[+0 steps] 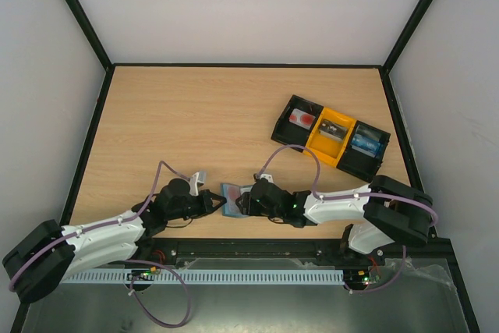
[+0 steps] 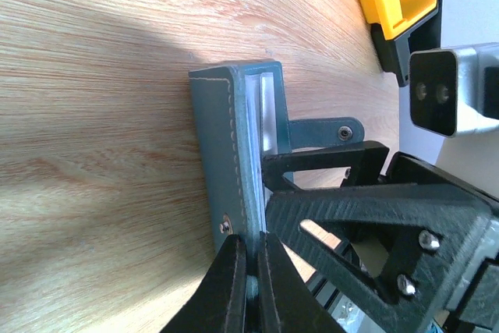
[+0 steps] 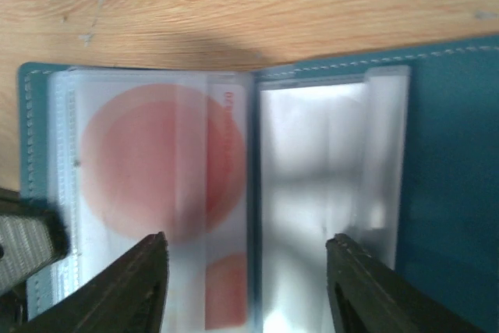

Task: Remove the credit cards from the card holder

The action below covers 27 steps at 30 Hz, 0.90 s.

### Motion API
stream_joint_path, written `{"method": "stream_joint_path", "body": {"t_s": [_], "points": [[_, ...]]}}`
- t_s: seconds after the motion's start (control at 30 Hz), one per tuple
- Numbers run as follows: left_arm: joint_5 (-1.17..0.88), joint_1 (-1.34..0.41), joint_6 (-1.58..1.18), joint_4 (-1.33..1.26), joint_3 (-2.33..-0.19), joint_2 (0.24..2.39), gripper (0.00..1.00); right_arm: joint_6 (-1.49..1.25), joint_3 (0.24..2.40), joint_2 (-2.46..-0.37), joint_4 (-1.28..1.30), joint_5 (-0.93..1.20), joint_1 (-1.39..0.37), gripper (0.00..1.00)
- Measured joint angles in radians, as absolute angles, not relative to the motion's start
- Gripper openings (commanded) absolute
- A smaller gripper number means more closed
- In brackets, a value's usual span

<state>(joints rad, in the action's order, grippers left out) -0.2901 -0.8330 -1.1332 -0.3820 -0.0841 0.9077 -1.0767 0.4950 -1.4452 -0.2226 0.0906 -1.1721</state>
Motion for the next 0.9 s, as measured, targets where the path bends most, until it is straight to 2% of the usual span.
{"method": "stream_joint_path", "body": {"t_s": [0.07,0.17,0.6,0.8,0.9], "points": [[-0.290,-0.833,-1.133,-0.381,-0.084,0.907,0.03,-1.077,0.495,-1.445,-0.208,0.084,-1.172,0.40],[-0.290,-0.833,-1.132,-0.380,-0.084,0.905,0.04,-1.074,0.495,-1.445,-0.197,0.076,-1.172,0.33],[-0.288,-0.833,-1.126,-0.372,-0.091,0.905,0.23,-1.073,0.497,-1.503,-0.262,0.079,-1.172,0.23],[-0.283,-0.833,-1.125,-0.372,-0.098,0.919,0.26,-1.073,0.497,-1.528,-0.302,0.085,-1.172,0.20],[-0.282,-0.833,-1.124,-0.373,-0.100,0.934,0.21,-1.073,0.496,-1.535,-0.313,0.088,-1.172,0.17]]}}
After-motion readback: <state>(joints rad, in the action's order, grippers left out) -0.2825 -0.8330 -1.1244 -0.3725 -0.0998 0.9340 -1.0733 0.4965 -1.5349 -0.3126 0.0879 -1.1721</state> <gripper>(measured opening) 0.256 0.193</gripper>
